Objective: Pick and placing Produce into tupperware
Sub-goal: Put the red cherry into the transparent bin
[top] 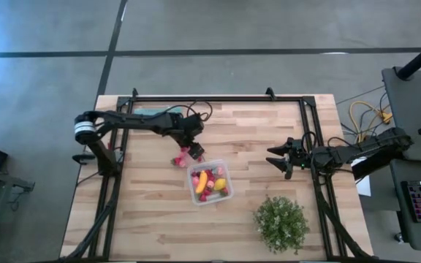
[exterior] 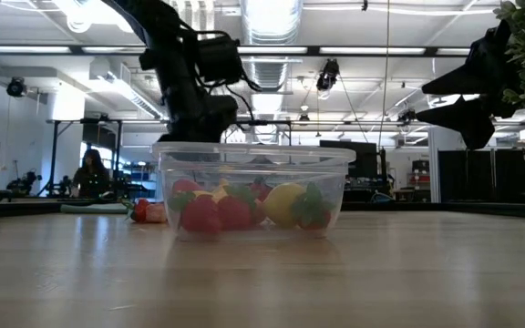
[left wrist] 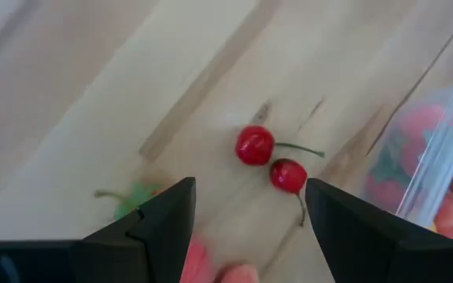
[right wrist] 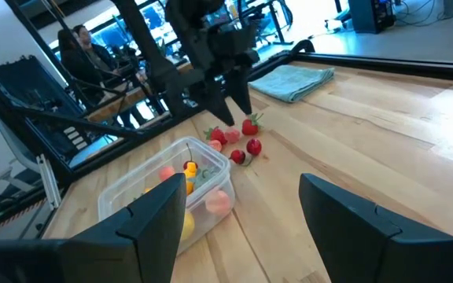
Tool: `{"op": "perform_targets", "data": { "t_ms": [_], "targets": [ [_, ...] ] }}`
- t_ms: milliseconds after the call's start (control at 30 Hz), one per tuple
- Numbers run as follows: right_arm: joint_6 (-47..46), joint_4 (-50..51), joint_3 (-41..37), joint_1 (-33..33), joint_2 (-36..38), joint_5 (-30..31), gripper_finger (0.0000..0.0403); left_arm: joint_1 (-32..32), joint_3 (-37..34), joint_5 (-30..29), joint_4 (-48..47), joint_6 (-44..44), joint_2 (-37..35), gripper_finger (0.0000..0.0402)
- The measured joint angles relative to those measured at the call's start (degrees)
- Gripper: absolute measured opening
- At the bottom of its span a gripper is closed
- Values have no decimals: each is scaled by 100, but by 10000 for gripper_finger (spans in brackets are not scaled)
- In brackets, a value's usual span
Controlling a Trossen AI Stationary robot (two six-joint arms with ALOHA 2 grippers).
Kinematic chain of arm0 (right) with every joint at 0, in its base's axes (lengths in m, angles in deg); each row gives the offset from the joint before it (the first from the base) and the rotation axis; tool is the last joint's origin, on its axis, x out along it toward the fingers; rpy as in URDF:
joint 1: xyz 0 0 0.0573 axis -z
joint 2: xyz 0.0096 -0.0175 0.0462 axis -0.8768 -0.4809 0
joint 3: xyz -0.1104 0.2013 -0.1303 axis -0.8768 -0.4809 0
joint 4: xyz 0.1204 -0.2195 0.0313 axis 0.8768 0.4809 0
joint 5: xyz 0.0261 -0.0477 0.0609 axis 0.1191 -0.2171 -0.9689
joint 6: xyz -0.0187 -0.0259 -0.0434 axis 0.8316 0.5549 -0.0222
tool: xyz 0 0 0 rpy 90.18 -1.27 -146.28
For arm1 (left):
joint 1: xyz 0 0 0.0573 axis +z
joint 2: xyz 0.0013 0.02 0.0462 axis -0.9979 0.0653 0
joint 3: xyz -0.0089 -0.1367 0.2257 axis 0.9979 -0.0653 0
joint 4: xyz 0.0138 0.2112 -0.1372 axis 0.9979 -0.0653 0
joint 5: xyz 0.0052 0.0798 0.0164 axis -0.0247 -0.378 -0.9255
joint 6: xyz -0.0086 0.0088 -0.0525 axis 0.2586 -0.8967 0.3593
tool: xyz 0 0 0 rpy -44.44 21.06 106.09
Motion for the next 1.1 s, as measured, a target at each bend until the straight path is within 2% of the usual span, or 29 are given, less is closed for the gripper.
{"op": "perform_targets", "data": {
  "t_ms": [667,1100],
  "targets": [
    [0,0,0,0,0,0,240,-13,210,23,584,-11,1012,222],
    [0,2,0,1,0,0,240,-19,236,184,564,2,1007,118]
  ]
}}
